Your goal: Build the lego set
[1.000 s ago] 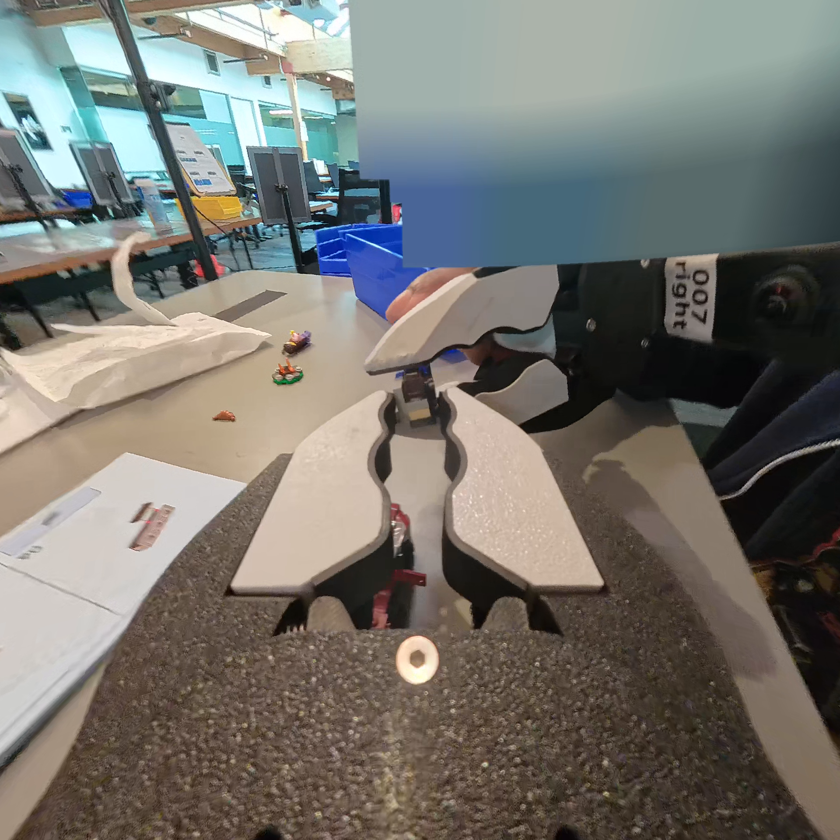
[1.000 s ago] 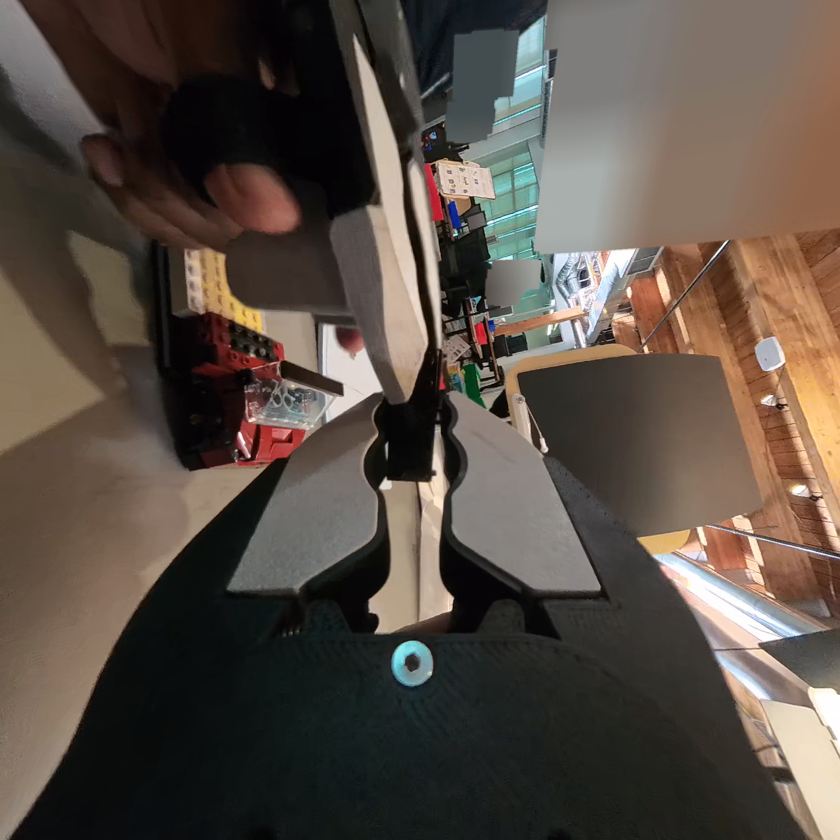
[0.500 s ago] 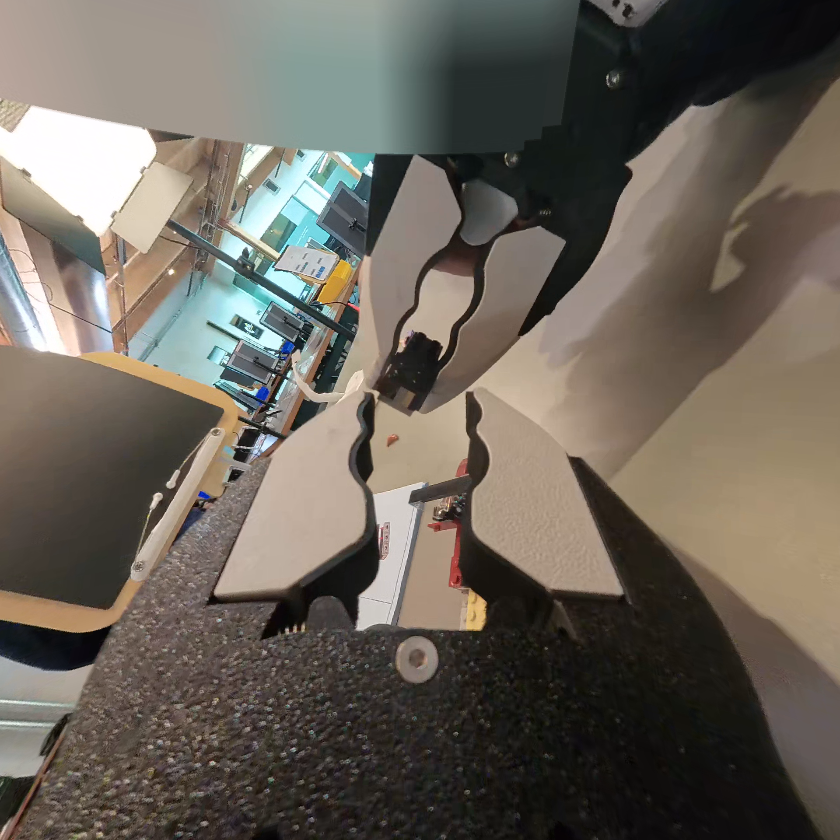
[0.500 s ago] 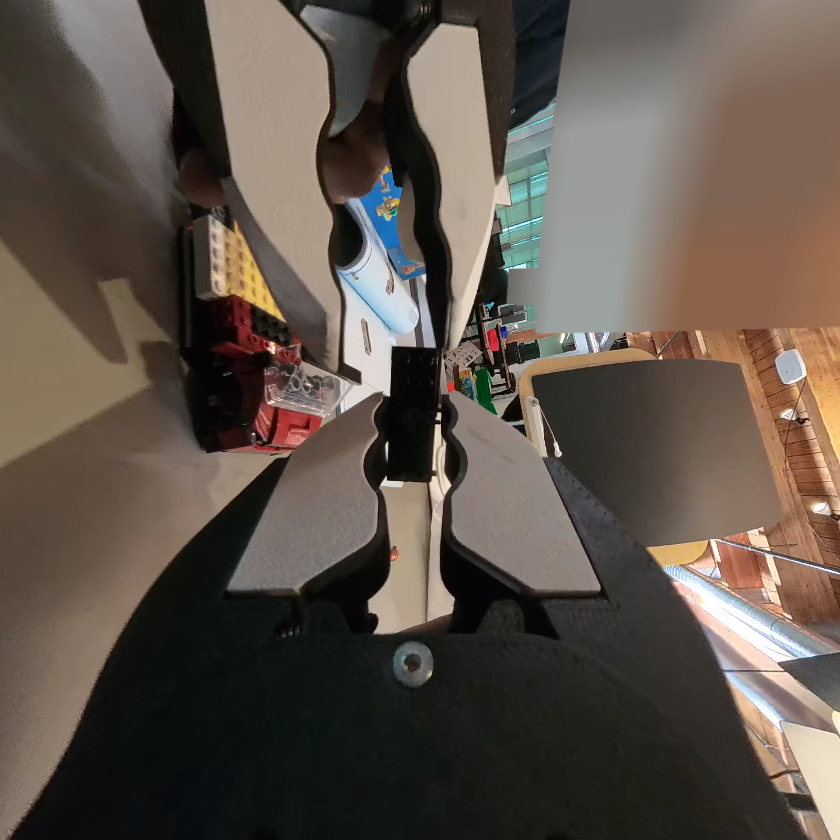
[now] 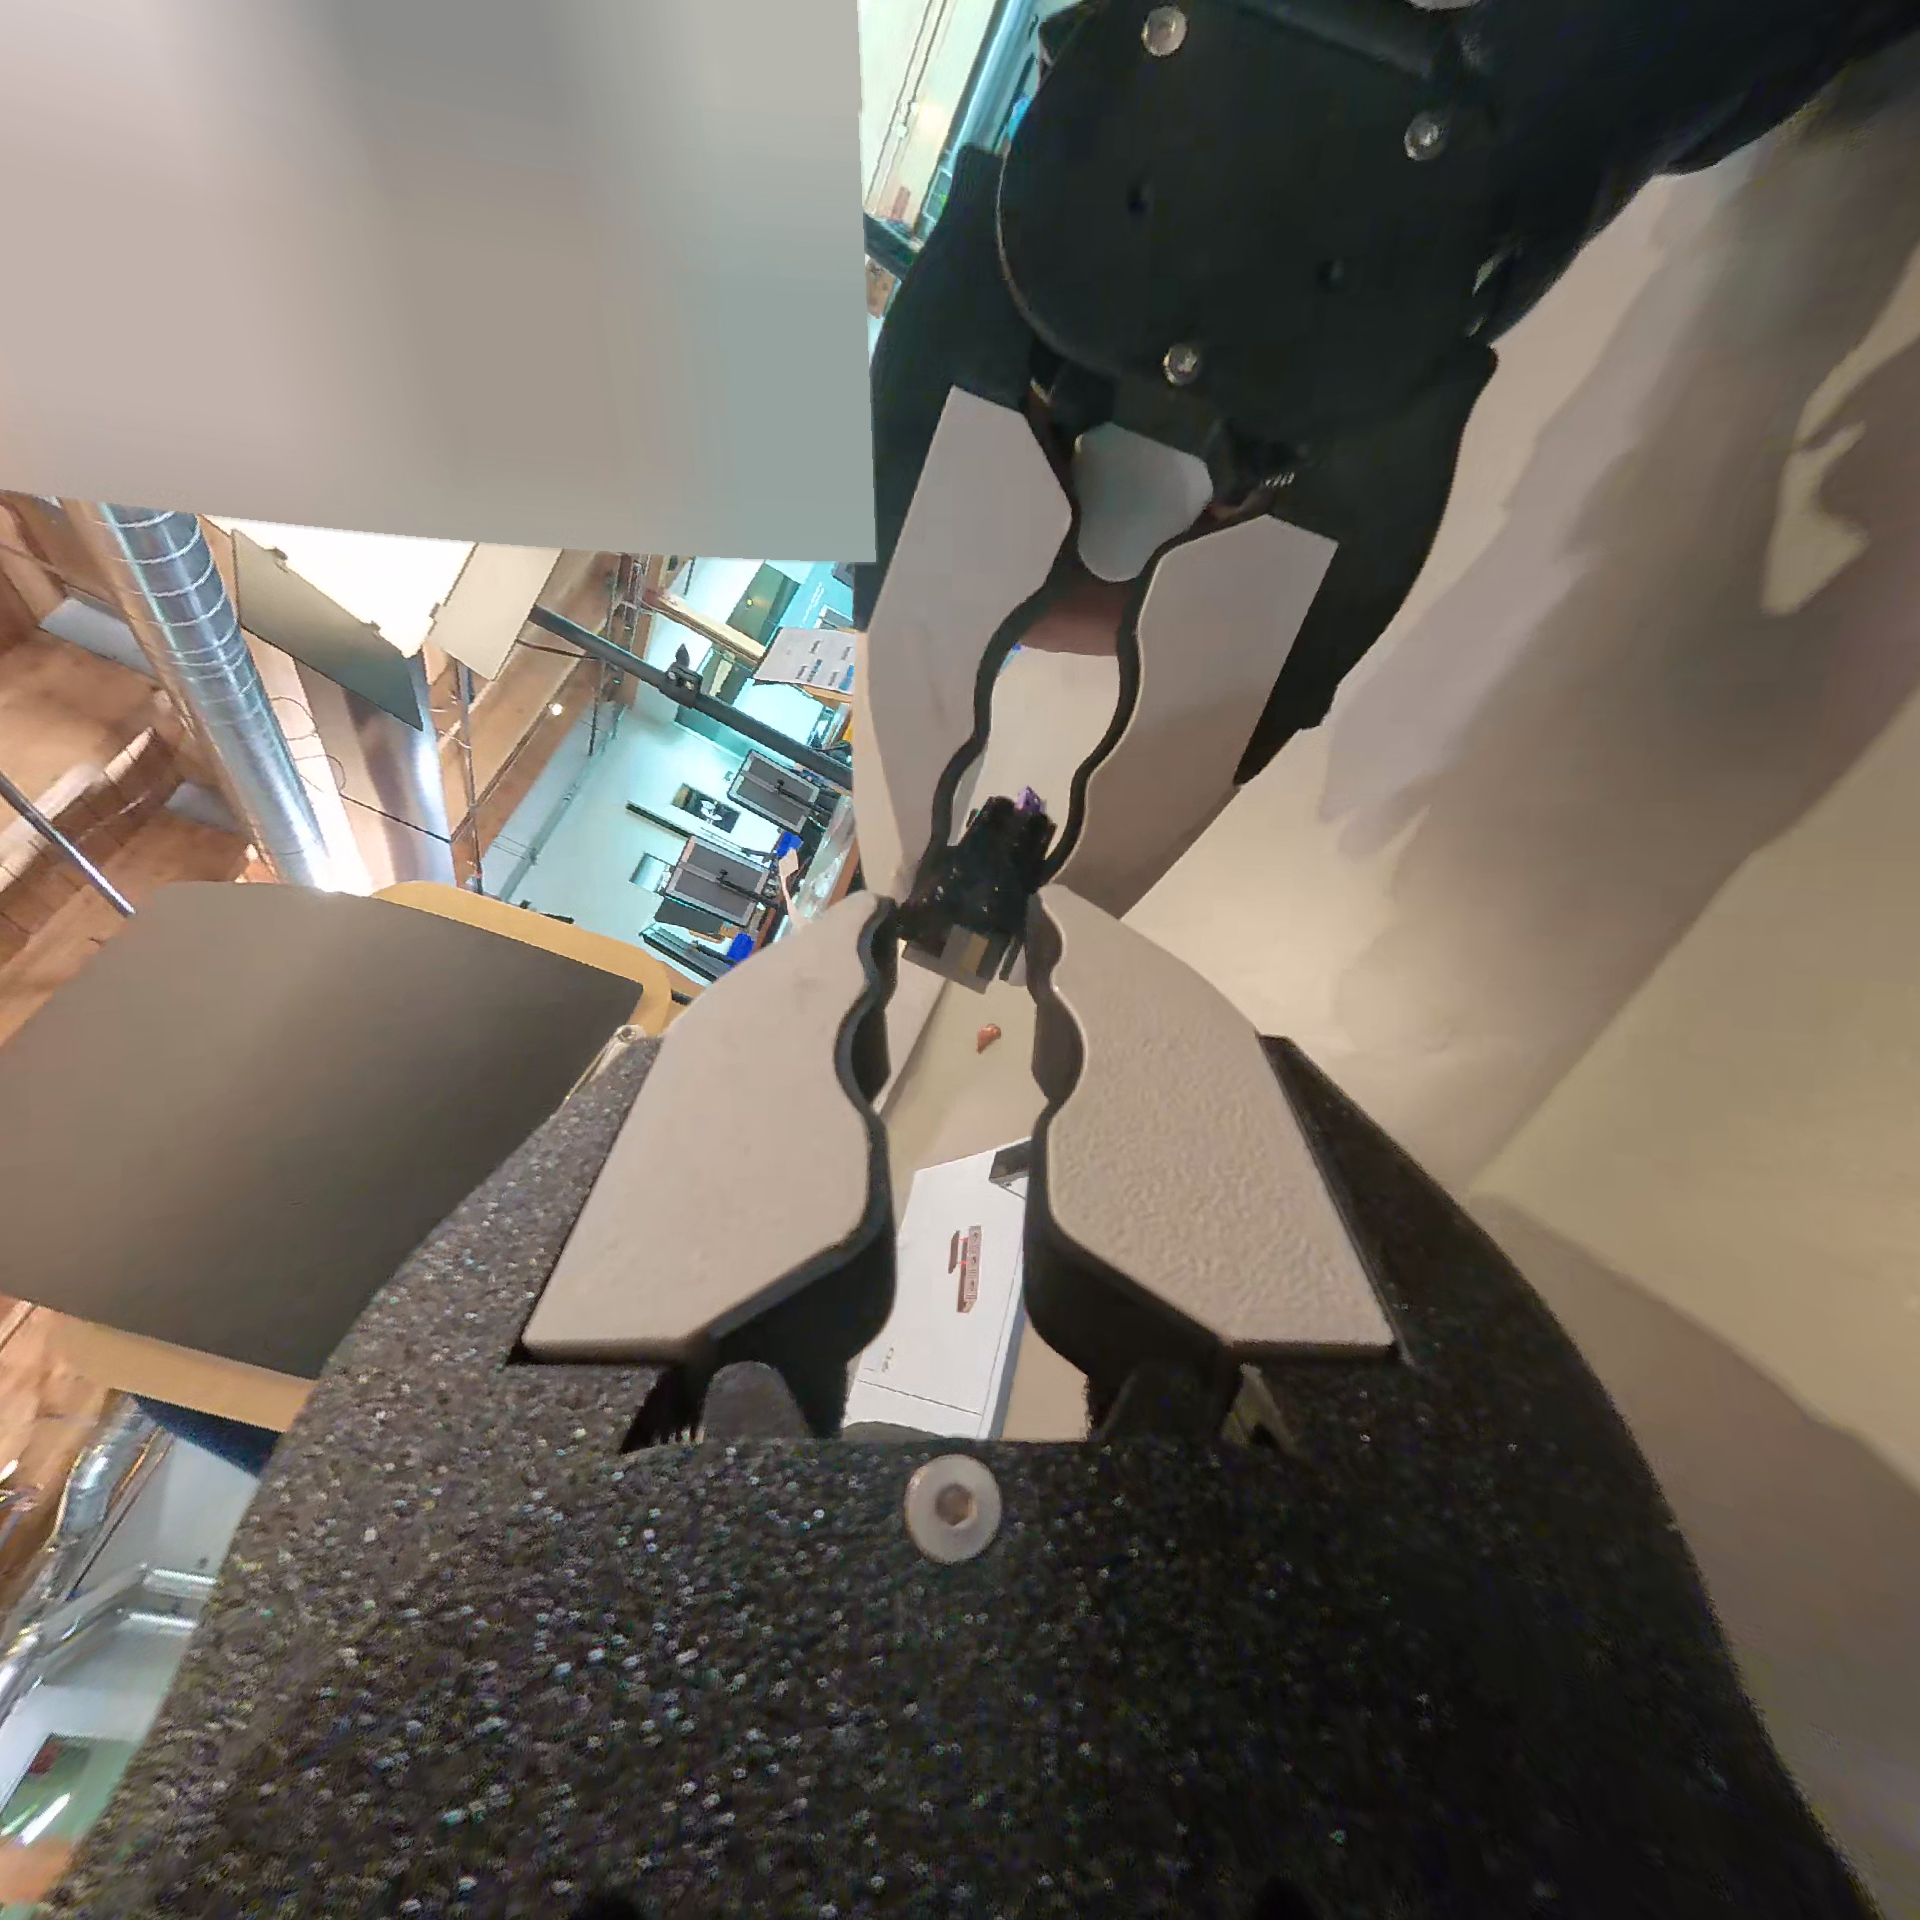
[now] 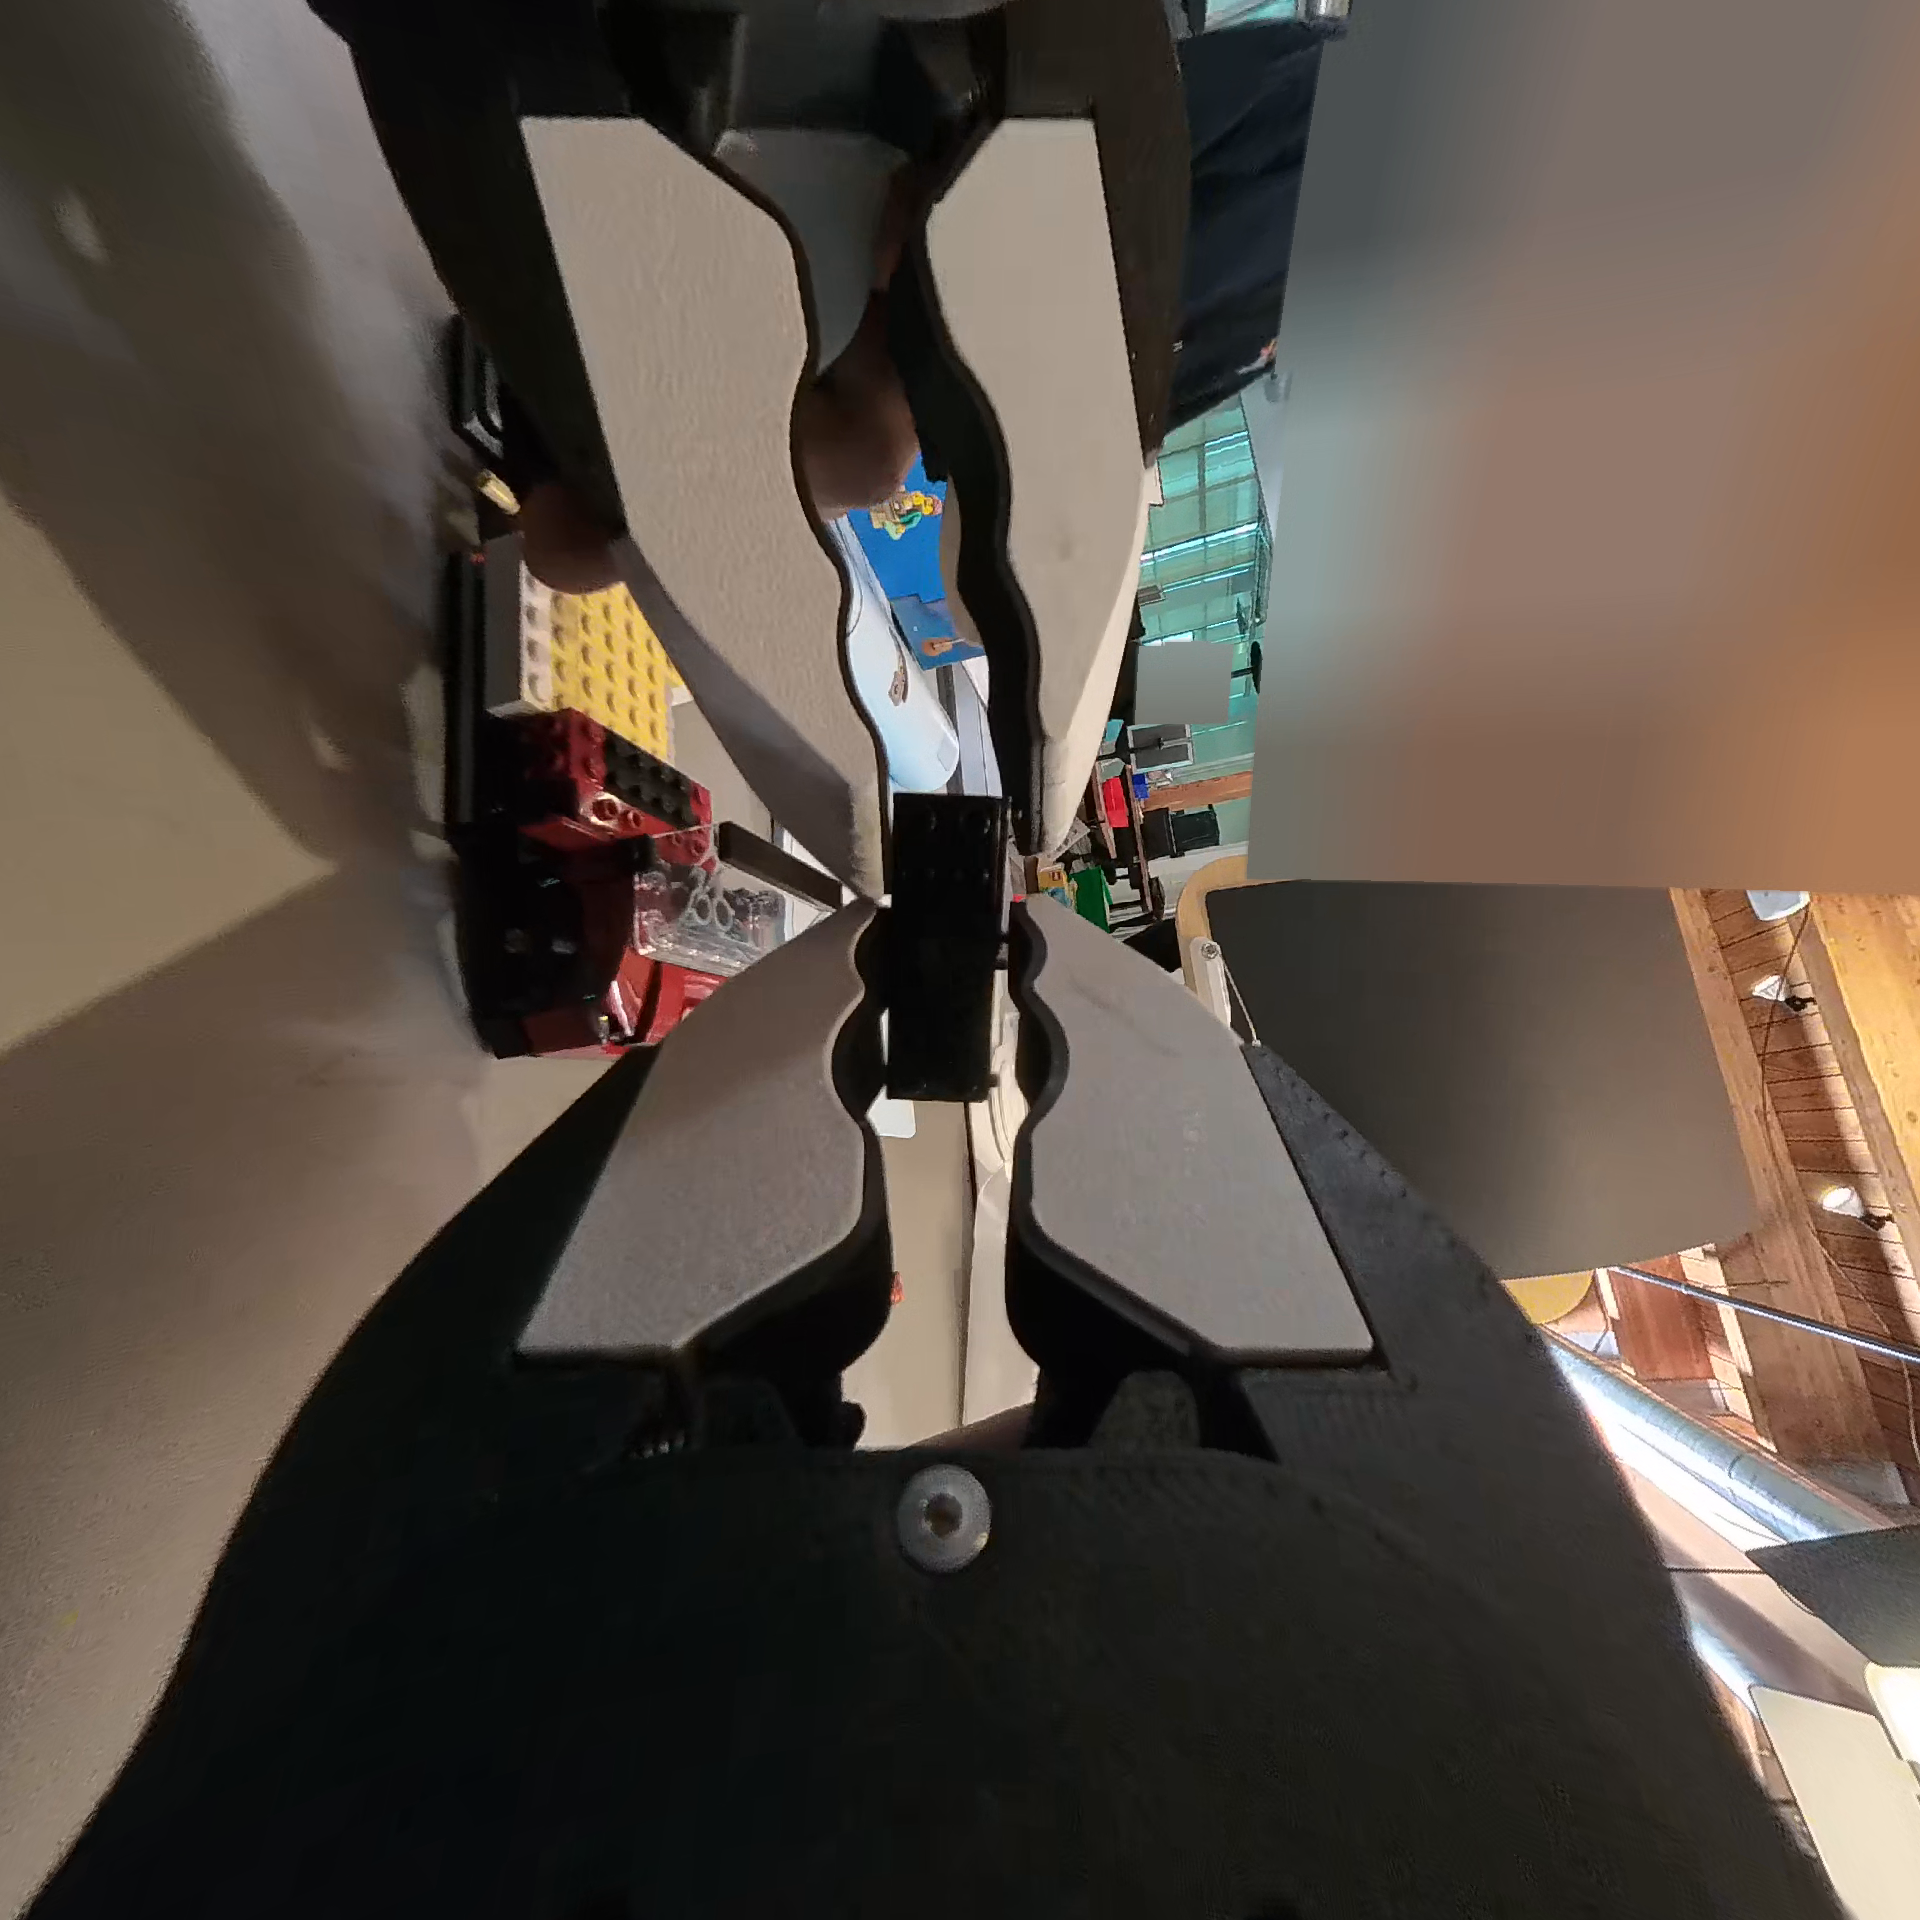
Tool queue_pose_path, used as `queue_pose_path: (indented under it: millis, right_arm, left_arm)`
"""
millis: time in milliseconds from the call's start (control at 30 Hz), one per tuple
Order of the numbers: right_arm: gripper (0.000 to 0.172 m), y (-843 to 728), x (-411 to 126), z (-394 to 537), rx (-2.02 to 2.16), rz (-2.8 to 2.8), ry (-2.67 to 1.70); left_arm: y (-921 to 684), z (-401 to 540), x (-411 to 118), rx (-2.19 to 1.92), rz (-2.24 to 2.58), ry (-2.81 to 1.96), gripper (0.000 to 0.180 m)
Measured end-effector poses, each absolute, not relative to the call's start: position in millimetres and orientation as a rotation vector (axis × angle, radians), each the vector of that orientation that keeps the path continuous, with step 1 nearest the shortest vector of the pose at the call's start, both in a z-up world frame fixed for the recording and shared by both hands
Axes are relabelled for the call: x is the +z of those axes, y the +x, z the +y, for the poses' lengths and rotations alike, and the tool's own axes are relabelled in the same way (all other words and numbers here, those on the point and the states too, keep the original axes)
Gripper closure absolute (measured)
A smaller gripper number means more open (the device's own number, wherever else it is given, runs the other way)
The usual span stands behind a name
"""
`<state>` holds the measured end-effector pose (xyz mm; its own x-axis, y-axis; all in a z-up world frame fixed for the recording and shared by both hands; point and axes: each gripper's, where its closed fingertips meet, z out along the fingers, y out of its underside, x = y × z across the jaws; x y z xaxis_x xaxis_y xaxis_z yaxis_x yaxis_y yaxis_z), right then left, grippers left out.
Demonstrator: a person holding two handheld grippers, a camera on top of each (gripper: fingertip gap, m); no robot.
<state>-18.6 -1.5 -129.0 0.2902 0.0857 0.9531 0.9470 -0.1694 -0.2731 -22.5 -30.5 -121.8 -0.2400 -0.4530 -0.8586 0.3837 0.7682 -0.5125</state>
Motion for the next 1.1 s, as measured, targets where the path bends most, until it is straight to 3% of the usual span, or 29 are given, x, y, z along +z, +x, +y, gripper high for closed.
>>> queue_pose_path:
  millis: [800, 967, 1100]
  right_arm:
    - [0.152, -20.4, -126.5, -1.8, -1.029, -0.989, -1.532]
    - [0.152, -5.2, -117.0, -2.0, -0.978, -0.848, -1.562]
    - [0.152, 2.4, -110.9, -2.4, -0.948, -0.766, -1.561]
  left_arm:
    - [-25.3, -31.2, -123.3, -0.841, 1.685, -0.089, 0.160]
    - [-22.6, -26.4, -107.6, -1.027, 1.634, -0.263, 0.142]
    - [-16.9, -18.1, -102.7, -1.174, 1.638, -0.448, 0.145]
